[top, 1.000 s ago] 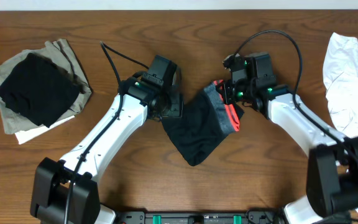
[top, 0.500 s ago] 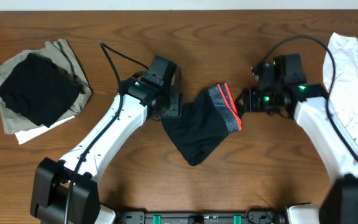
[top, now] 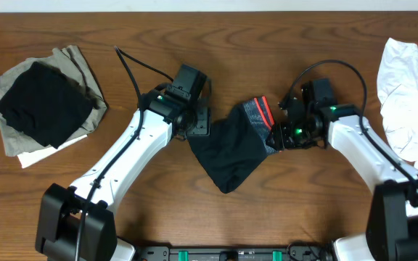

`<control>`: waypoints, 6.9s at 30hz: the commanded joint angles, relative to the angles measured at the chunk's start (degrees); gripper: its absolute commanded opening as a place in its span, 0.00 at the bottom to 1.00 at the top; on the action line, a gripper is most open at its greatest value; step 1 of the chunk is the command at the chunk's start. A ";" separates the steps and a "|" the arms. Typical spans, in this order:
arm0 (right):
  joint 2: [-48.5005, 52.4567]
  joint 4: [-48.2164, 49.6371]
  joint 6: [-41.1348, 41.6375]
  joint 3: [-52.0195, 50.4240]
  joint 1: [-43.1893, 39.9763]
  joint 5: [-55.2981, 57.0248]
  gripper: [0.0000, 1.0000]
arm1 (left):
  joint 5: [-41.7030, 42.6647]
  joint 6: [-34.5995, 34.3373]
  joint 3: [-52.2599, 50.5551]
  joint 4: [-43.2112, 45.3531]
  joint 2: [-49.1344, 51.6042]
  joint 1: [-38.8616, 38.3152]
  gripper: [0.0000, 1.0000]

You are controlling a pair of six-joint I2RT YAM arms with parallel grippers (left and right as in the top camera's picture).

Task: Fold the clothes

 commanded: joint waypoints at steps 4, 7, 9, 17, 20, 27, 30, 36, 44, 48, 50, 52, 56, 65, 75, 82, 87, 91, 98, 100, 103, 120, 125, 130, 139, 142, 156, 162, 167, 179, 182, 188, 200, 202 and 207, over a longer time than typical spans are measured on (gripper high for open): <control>4.87 2.49 -1.20 -0.52 0.26 0.57 0.55 | -1.07 0.94 -0.04 -0.35 0.76 0.09 0.63; 6.12 2.45 -5.35 -0.52 0.26 -4.57 0.45 | -1.07 0.94 -0.04 -0.31 0.76 0.09 0.63; 6.34 2.47 -8.70 -0.52 0.26 -7.80 0.32 | -1.07 0.94 -0.04 -0.31 0.76 0.09 0.63; 5.29 -0.72 -9.94 3.26 -0.85 -7.48 0.01 | -1.07 0.96 -0.04 -0.35 0.76 0.09 0.64; 3.63 -2.38 -10.99 7.91 -1.57 -6.36 0.01 | -1.07 0.96 -0.04 -0.33 0.76 0.09 0.63; 3.08 -2.38 -13.79 16.06 -1.55 1.01 0.01 | -1.07 0.94 -0.04 -0.33 0.76 0.09 0.63; 3.54 -2.56 -13.79 15.02 -2.03 5.55 0.01 | -1.05 0.94 -0.04 -0.35 0.76 0.09 0.63; 6.64 -1.77 -13.77 10.45 -2.60 9.44 0.16 | -1.07 0.94 -0.04 -0.35 0.76 0.09 0.63; 10.01 -2.45 -0.96 9.57 -3.43 29.44 0.32 | -1.07 0.96 -0.04 -0.96 0.76 0.09 0.63; 7.93 -4.85 -0.20 10.56 -3.82 27.32 0.32 | -1.07 0.96 -0.04 -0.72 0.76 0.09 0.64; 5.62 -5.88 0.11 11.26 -3.80 26.21 0.33 | -1.07 0.98 -0.04 0.09 0.76 0.09 0.64; 2.60 -6.67 0.15 11.91 -3.76 24.79 0.34 | -1.07 0.98 -0.04 1.33 0.76 0.09 0.64; -4.57 -8.83 -0.04 12.24 -3.74 17.94 0.35 | -1.07 1.09 -0.04 6.01 0.76 0.09 0.64; -7.23 -16.52 0.00 9.99 0.02 8.68 0.31 | -0.76 4.39 -0.04 19.58 4.55 0.11 0.50; -2.34 -2.80 4.09 -1.90 2.08 8.72 0.31 | 13.57 4.52 -0.04 26.38 17.46 0.09 0.50; 1.44 9.68 4.09 -5.57 1.97 11.34 0.44 | 18.73 4.13 -0.04 15.30 21.97 -0.09 0.51; 4.20 17.90 4.07 -5.57 1.97 15.08 0.57 | 18.75 3.63 -0.04 3.19 22.14 -0.57 0.51; 5.25 23.74 4.07 -5.55 1.97 16.22 0.64 | 18.97 2.43 -0.04 -4.74 22.14 -1.84 0.42; 5.22 25.88 4.04 -5.51 2.01 16.22 0.66 | 19.17 2.69 -0.04 -9.60 21.90 -5.11 0.35; 5.05 24.06 4.04 -5.29 2.03 16.20 0.65 | 19.15 2.89 -0.04 -9.77 21.20 -5.11 0.35; 3.50 20.85 3.78 -4.83 2.01 16.20 0.66 | 19.12 4.39 -0.04 -9.94 18.45 -4.31 0.35; -13.29 9.20 1.70 -2.08 2.51 13.97 0.66 | 11.85 10.40 -0.04 5.92 2.69 2.32 0.89; -12.87 5.11 1.68 -2.10 2.97 13.88 0.65 | 20.41 14.47 -0.02 17.62 7.82 4.02 0.97; -12.87 3.67 1.68 -2.10 3.06 12.94 0.65 | 27.47 14.45 0.31 26.60 14.80 7.04 0.98; -12.44 4.66 1.70 -2.12 3.41 13.18 0.66 | 36.50 13.27 1.22 38.99 25.24 8.11 0.98; -12.09 4.55 1.70 -2.12 3.41 13.20 0.66 | 36.50 12.90 1.90 39.10 27.43 8.07 0.98; -11.52 4.68 1.73 -2.12 3.54 13.20 0.66 | 40.54 10.12 1.88 34.62 32.26 2.54 0.70; -11.52 4.59 1.73 -2.12 3.54 13.18 0.66 | 40.57 10.08 1.84 33.75 32.26 1.31 0.46; -11.52 4.59 2.14 -2.12 3.54 13.20 0.67 | 40.52 10.10 1.84 33.75 32.26 1.84 0.28; -11.52 3.54 2.14 -2.12 3.54 13.20 0.67 | 29.44 9.49 1.86 28.72 30.97 9.33 0.12; -11.52 3.43 2.14 -2.12 3.54 13.20 0.67 | 23.52 9.46 1.86 23.41 30.05 12.13 0.12; -11.52 3.45 2.12 -2.12 3.52 13.22 0.68 | 23.34 0.11 1.84 10.40 29.94 14.25 0.06; -11.52 3.23 2.12 -2.12 3.54 13.22 0.68 | 25.05 -5.86 1.86 7.02 29.92 15.30 0.74; -11.52 3.15 2.12 -2.12 3.54 13.22 0.68 | 25.07 -5.01 1.86 8.94 29.92 15.98 0.76; -11.47 3.04 2.12 -2.12 3.52 13.22 0.68 | 24.02 -4.92 1.86 11.04 29.92 17.59 0.76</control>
